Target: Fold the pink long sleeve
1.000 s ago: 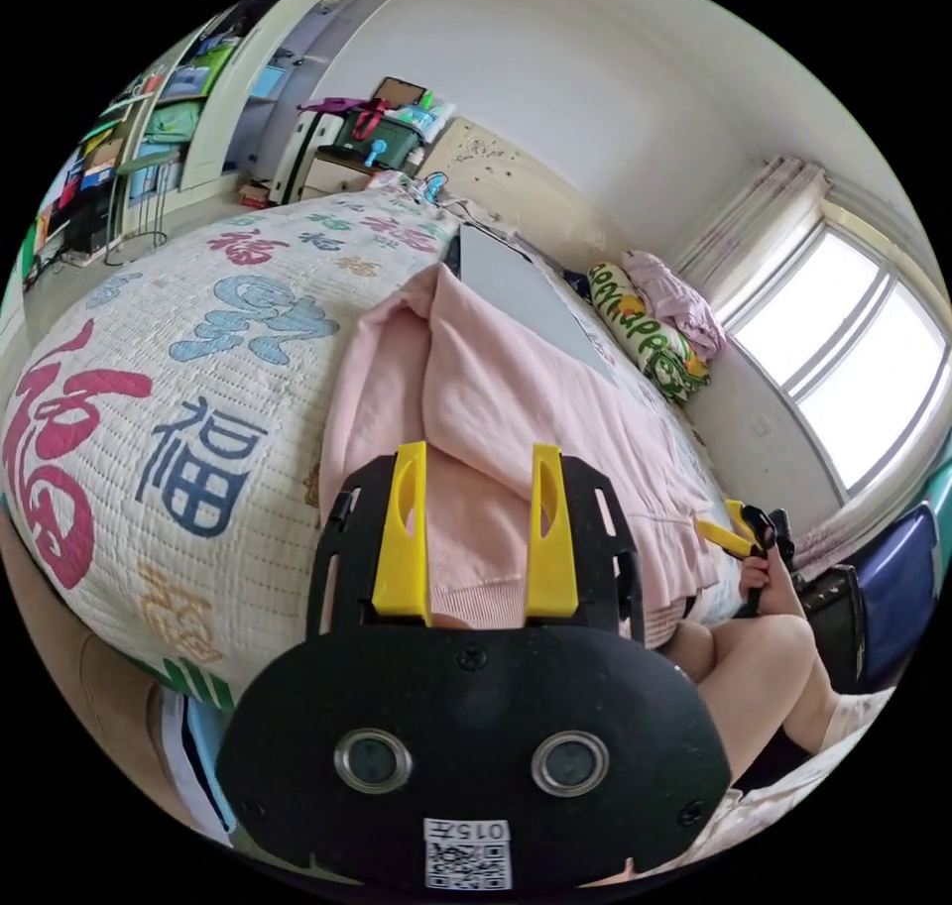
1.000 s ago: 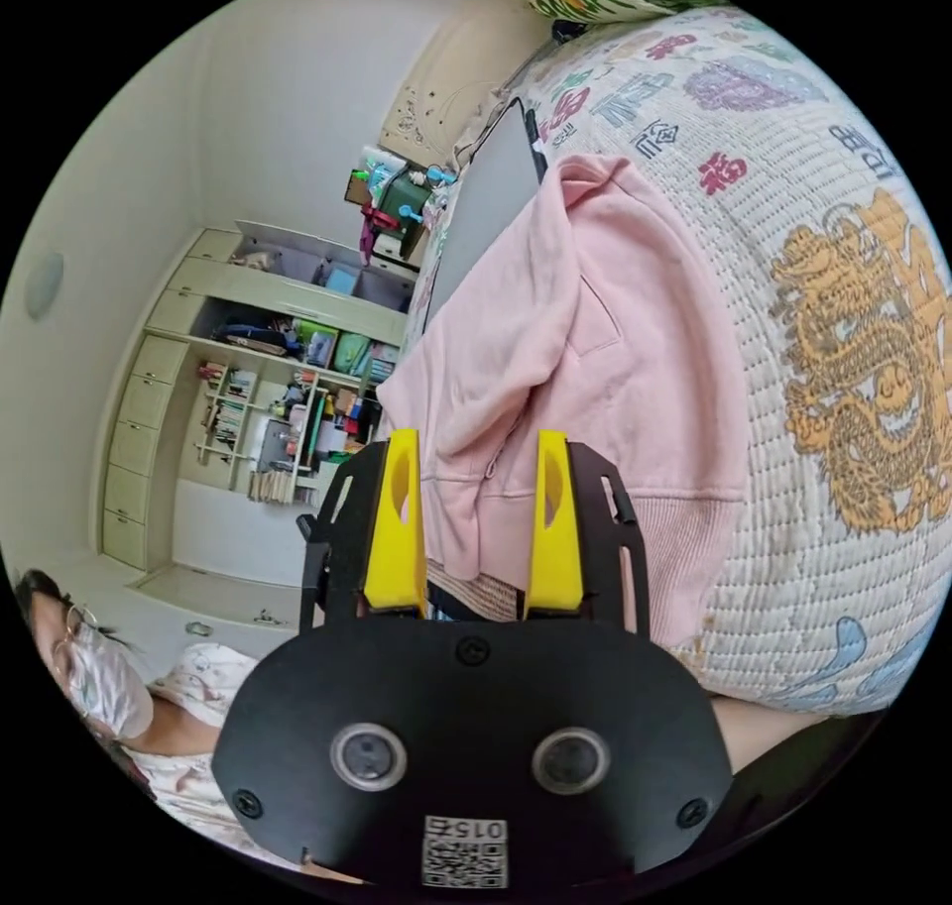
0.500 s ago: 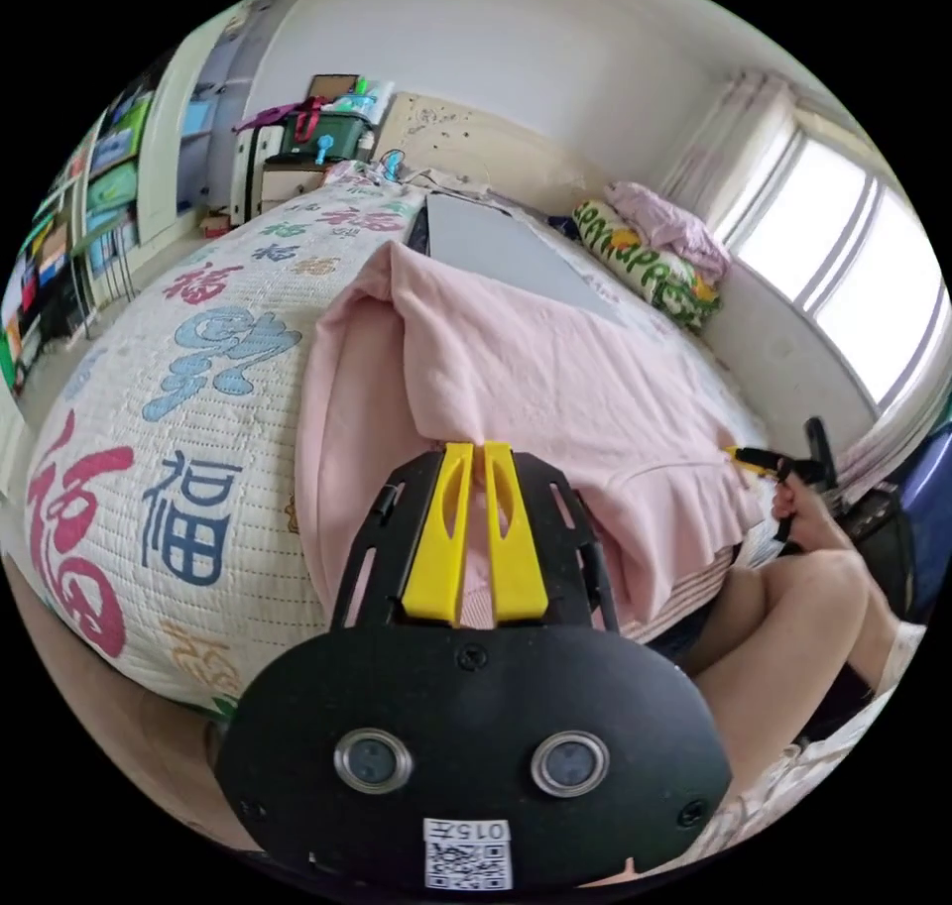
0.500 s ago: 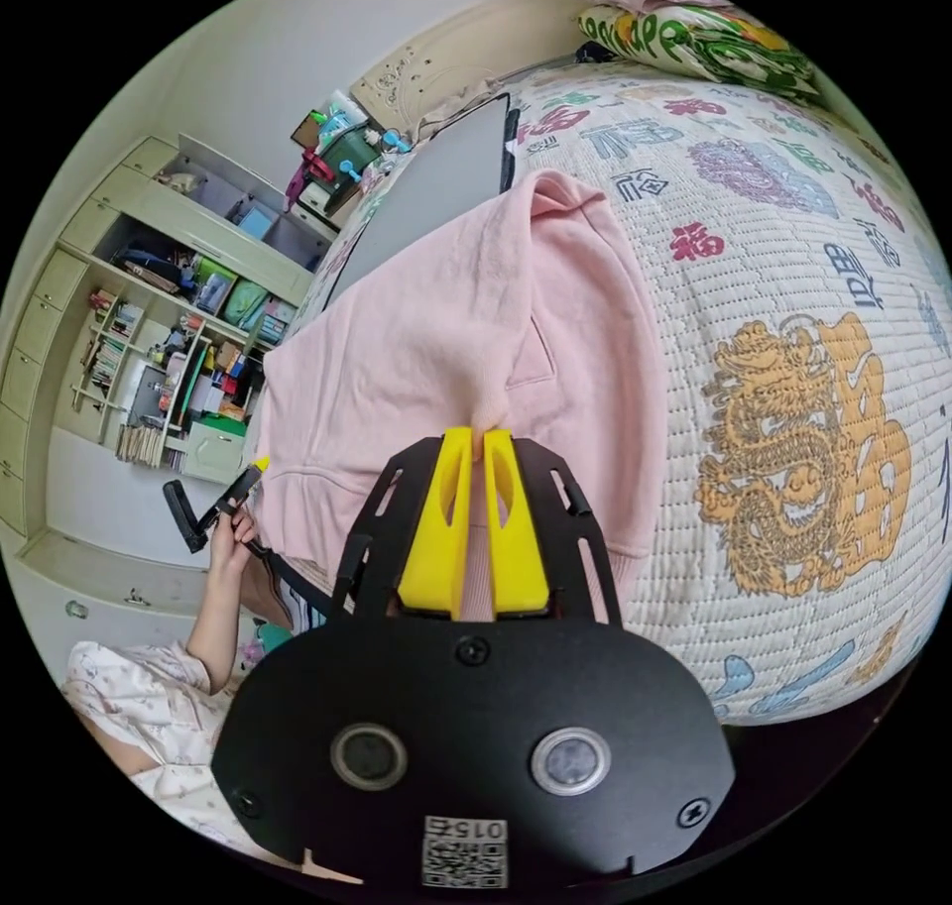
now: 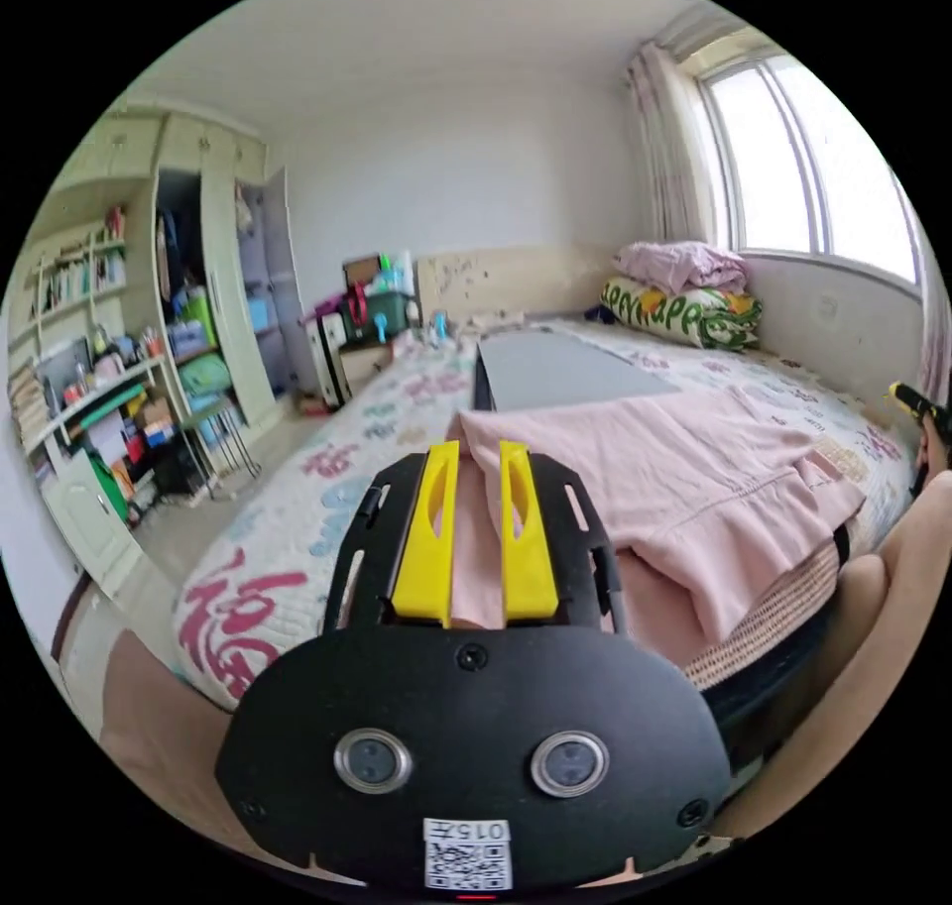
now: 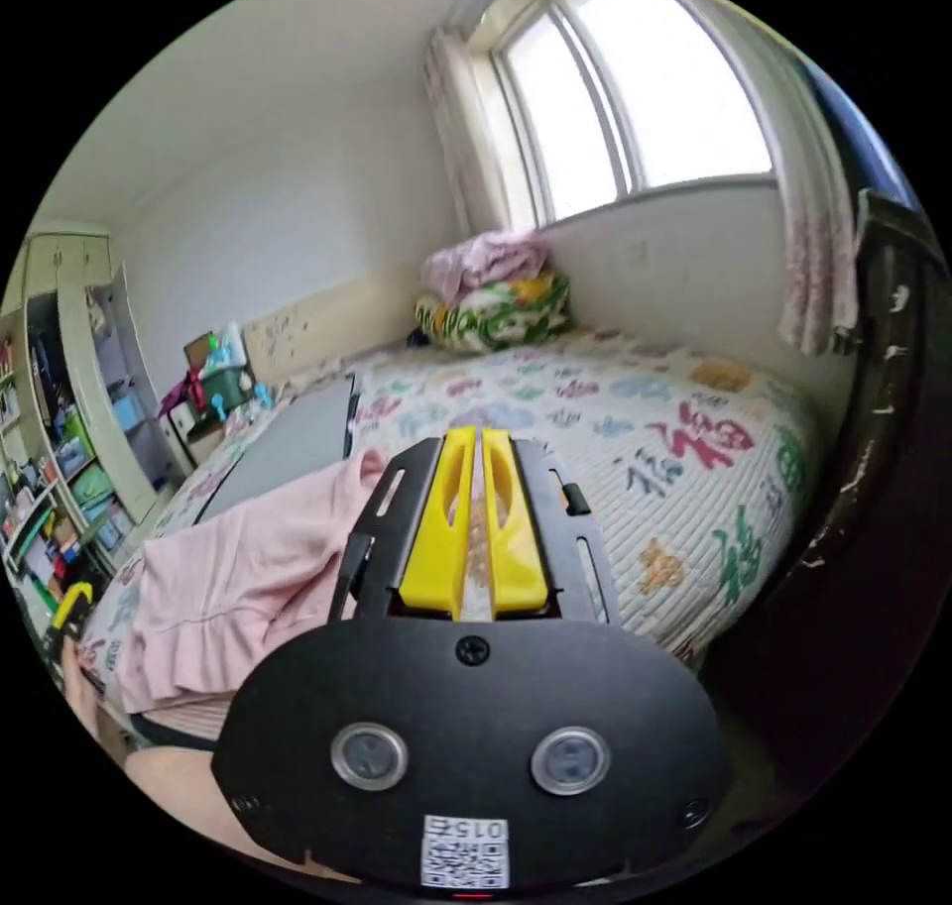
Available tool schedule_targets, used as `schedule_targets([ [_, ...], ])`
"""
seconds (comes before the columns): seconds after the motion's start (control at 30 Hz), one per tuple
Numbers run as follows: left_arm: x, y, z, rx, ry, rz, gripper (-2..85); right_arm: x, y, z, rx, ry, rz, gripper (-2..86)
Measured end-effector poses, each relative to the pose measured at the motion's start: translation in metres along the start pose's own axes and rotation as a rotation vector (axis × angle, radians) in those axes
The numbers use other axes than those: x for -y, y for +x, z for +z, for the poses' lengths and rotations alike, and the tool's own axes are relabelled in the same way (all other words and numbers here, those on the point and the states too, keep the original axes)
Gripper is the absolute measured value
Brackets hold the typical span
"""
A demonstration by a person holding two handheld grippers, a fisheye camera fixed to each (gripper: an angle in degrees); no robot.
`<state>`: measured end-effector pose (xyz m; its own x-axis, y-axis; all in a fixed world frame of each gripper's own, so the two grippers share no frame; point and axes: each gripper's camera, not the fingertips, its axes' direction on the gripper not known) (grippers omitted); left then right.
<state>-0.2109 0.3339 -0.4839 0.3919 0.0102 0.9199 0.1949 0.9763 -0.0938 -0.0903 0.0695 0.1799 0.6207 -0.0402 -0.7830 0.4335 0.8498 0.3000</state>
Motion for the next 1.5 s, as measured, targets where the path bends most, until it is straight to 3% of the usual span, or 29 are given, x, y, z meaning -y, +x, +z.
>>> schedule_targets([
  [0.07,-0.013,0.008,-0.014,0.025,0.140,0.082,6.4,-0.036,-0.010,-0.036,-0.039,0.224,-0.127,1.6],
  [0.2,-0.030,0.015,0.000,-0.068,0.216,0.076,4.8,-0.088,-0.030,-0.043,-0.055,0.282,-0.311,4.0],
  [0.3,-0.024,0.024,0.042,-0.281,0.110,0.015,7.6,-0.100,-0.022,-0.016,0.091,0.039,-0.321,7.2],
  [0.37,-0.009,0.054,0.077,-0.449,0.016,0.026,10.8,-0.095,-0.009,0.014,0.269,-0.258,-0.288,9.0],
  [0.47,0.014,0.113,0.115,-0.576,-0.068,0.097,11.8,-0.090,0.010,0.040,0.399,-0.420,-0.209,13.2],
  [0.67,0.063,0.262,0.179,-0.672,-0.200,0.239,9.3,-0.109,0.019,0.083,0.470,-0.620,-0.200,13.3],
  [0.83,0.099,0.391,0.227,-0.626,-0.337,0.363,12.6,-0.143,0.009,0.122,0.510,-0.808,-0.262,12.7],
  [1.0,0.120,0.496,0.264,-0.629,-0.438,0.450,14.0,-0.157,0.008,0.133,0.550,-0.848,-0.277,11.0],
  [1.13,0.120,0.585,0.297,-0.523,-0.649,0.597,15.4,-0.172,0.012,0.137,0.562,-0.852,-0.254,8.7],
  [1.33,0.135,0.653,0.272,-0.550,-0.695,0.698,5.6,-0.196,0.007,0.131,0.565,-0.822,-0.283,3.4],
  [1.5,0.207,0.661,0.214,-0.548,-0.567,0.554,2.3,-0.198,0.018,0.109,0.488,-0.680,-0.284,1.9],
])
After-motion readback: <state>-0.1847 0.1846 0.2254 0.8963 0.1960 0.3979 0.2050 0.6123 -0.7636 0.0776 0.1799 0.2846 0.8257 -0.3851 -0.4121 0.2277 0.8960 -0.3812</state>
